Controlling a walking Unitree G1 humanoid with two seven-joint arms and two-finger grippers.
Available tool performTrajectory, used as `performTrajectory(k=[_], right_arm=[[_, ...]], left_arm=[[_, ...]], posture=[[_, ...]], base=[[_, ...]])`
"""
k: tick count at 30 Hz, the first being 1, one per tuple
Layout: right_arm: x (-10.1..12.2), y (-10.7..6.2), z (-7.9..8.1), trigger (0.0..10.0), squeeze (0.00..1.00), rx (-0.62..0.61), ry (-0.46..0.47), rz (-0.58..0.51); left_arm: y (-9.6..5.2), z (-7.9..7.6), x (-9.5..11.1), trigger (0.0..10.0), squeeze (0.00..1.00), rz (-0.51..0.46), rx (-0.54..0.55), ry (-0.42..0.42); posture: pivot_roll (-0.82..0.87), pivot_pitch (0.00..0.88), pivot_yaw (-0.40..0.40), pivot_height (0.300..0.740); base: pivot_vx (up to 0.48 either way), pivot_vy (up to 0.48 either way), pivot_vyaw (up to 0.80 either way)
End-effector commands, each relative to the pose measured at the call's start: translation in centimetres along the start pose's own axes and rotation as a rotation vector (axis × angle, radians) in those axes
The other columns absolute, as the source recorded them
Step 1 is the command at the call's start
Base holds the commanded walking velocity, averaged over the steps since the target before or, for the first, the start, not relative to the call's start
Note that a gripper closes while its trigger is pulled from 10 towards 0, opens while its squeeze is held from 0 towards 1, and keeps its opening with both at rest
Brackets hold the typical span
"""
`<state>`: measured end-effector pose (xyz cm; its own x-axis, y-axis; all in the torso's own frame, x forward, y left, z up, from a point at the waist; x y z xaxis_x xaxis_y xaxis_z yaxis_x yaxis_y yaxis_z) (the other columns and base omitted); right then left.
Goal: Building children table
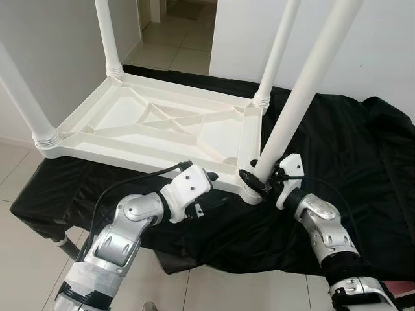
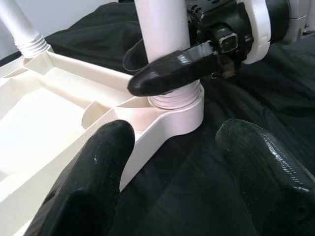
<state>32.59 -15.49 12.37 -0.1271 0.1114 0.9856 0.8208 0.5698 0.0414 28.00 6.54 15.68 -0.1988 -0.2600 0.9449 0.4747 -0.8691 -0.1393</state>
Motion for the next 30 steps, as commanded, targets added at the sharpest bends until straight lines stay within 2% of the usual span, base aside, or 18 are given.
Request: performTrajectory(k=[1, 3, 7, 9, 13, 15, 17, 18, 19, 20, 30], right_arm=[[-1.1, -0.4, 0.5, 10.0, 0.00, -0.036, -0.011, 0.069], [-1.0, -0.4, 0.7, 10.0, 0.00, -0.064, -0.002, 0.068], [-0.8, -0.5, 1.1, 10.0, 0.00, -0.276, 0.068, 0.074], [-0.7, -0.6, 1.2, 10.0, 0.00, -0.309, 0.067, 0.073], [-0.5, -0.7, 2.9, 10.0, 0.00, -0.500, 0.135, 0.076], [-0.5, -0.7, 3.1, 10.0, 0.00, -0.509, 0.139, 0.078], [-0.6, -0.3, 4.4, 10.0, 0.00, -0.549, 0.173, 0.085], [-0.4, 0.3, 5.6, 10.0, 0.00, -0.514, 0.194, 0.075], [-0.4, 0.3, 5.6, 10.0, 0.00, -0.514, 0.194, 0.075], [0.0, 0.7, 6.3, 10.0, 0.00, -0.485, 0.199, 0.057], [0.8, 0.6, 6.8, 10.0, 0.00, -0.485, 0.196, 0.059]], left_arm=[[0.1, -0.2, 0.1, 10.0, 0.00, -0.002, 0.028, 0.003], [0.1, -0.2, 0.1, 10.0, 0.00, -0.002, 0.027, 0.003], [0.1, -0.2, 0.0, 10.0, 0.00, 0.000, 0.024, 0.002], [0.0, -0.2, 0.0, 10.0, 0.00, 0.000, 0.024, 0.001], [0.1, -0.2, -0.1, 10.0, 0.00, 0.002, 0.026, 0.000], [0.1, -0.2, -0.1, 10.0, 0.00, 0.002, 0.026, 0.000], [0.2, -0.2, 0.0, 10.0, 0.00, 0.001, 0.027, 0.001], [0.2, -0.2, 0.0, 10.0, 0.00, 0.002, 0.026, 0.002], [0.2, -0.2, 0.0, 10.0, 0.00, 0.002, 0.026, 0.002], [0.2, -0.2, 0.0, 10.0, 0.00, 0.002, 0.025, 0.003], [0.1, 0.0, 0.0, 10.0, 0.00, 0.007, 0.029, 0.004]], posture=[[0.02, 0.034, -0.071, 0.740], [0.02, 0.034, -0.071, 0.740], [0.02, 0.040, -0.075, 0.740], [0.02, 0.040, -0.075, 0.740], [0.02, 0.043, -0.077, 0.740], [0.02, 0.043, -0.077, 0.740], [0.02, 0.046, -0.075, 0.740], [0.02, 0.049, -0.072, 0.740], [0.02, 0.049, -0.072, 0.740], [0.02, 0.053, -0.070, 0.740], [0.02, 0.060, -0.073, 0.740]], base=[[0.000, 0.000, 0.00], [0.000, 0.000, 0.00], [0.000, 0.000, 0.00], [0.000, 0.000, 0.00], [0.000, 0.000, 0.00], [0.000, 0.000, 0.00], [0.000, 0.000, 0.00], [0.000, 0.000, 0.00], [0.000, 0.000, 0.00], [0.000, 0.000, 0.00], [0.000, 0.000, 0.00]])
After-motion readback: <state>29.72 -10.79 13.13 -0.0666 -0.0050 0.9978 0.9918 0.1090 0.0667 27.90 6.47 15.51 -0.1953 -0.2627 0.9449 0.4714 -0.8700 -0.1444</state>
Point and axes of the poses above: a point about 5 cm out from each wrist's last joint towards the gripper, its own y axis pointing out of the wrist towards the gripper, its own x axis along the axis of the wrist's last joint, z = x × y, the point moved 1 cm from there along y, pointing out of the wrist towards the gripper, and after that the axes turned 4 degrees about -y, right-handed, at the moved point
